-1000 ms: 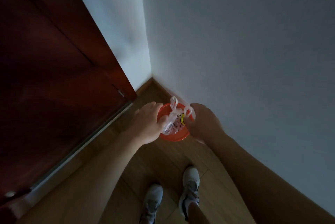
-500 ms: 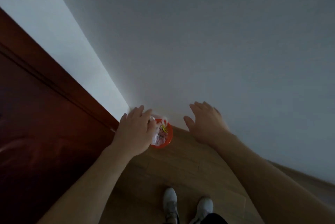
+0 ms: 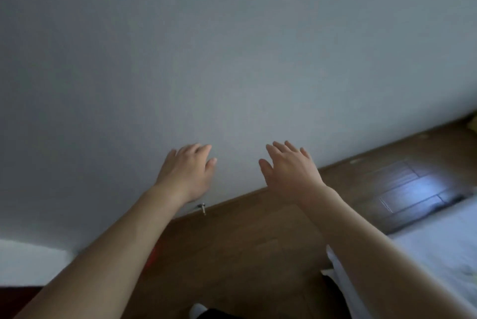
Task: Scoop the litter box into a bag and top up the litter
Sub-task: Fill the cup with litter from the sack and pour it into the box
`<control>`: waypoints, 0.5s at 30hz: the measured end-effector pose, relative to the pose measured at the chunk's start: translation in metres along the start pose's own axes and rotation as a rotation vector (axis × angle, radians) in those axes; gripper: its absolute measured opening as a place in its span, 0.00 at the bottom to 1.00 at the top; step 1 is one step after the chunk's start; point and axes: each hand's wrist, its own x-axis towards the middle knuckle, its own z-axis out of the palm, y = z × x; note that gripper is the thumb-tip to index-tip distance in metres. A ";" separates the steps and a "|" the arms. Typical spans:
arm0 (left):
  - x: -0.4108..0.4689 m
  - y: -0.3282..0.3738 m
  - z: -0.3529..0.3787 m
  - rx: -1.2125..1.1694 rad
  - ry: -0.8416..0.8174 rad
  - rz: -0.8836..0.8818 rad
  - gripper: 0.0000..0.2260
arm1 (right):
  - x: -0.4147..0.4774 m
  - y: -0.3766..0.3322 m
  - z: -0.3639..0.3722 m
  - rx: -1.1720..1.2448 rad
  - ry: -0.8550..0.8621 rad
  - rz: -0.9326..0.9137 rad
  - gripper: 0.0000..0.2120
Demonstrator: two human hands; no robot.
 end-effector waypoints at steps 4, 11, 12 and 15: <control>0.033 0.116 0.007 0.051 -0.039 0.195 0.25 | -0.049 0.101 -0.019 -0.001 0.064 0.194 0.17; 0.063 0.305 0.022 0.100 -0.086 0.623 0.24 | -0.170 0.233 -0.036 0.037 0.147 0.652 0.23; 0.065 0.330 0.026 0.107 -0.094 0.699 0.24 | -0.189 0.245 -0.035 0.047 0.161 0.730 0.21; 0.061 0.399 0.041 0.116 -0.130 0.935 0.24 | -0.245 0.269 -0.030 0.069 0.197 0.983 0.21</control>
